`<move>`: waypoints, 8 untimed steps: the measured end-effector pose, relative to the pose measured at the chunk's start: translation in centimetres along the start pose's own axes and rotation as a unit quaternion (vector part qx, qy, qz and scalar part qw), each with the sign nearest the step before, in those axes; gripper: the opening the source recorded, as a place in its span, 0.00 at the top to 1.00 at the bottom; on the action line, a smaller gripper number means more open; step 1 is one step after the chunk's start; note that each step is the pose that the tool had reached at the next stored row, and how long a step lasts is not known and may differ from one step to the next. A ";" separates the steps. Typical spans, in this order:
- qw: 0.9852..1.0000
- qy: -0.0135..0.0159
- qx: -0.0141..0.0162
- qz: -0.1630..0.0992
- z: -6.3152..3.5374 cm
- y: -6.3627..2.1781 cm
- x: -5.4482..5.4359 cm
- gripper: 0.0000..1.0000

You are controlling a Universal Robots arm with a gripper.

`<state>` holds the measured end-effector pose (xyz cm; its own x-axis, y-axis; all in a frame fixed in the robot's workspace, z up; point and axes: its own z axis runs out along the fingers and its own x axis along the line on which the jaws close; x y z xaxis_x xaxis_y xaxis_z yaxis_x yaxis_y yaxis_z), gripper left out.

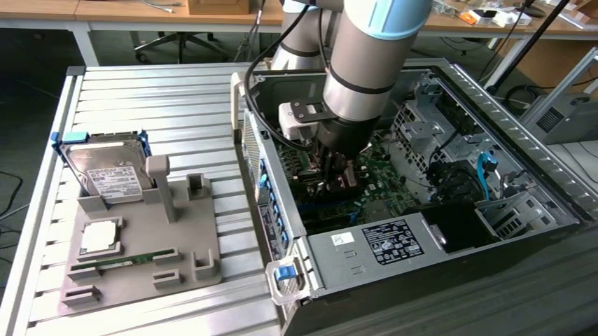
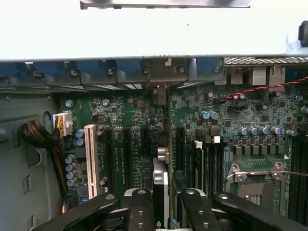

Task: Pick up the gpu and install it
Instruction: 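Insert the gpu into the slot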

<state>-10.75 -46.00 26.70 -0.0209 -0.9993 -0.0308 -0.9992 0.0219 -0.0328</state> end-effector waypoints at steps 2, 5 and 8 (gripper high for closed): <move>1.000 0.000 0.000 0.001 0.01 -0.07 0.0 0.73; 1.000 0.000 0.000 0.004 0.01 -0.12 0.0 0.73; 1.000 0.005 0.000 0.005 0.01 -0.19 -0.1 0.73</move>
<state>-10.56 -45.94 26.70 -0.0317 -0.9993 -0.0220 -0.9989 0.0324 -0.0330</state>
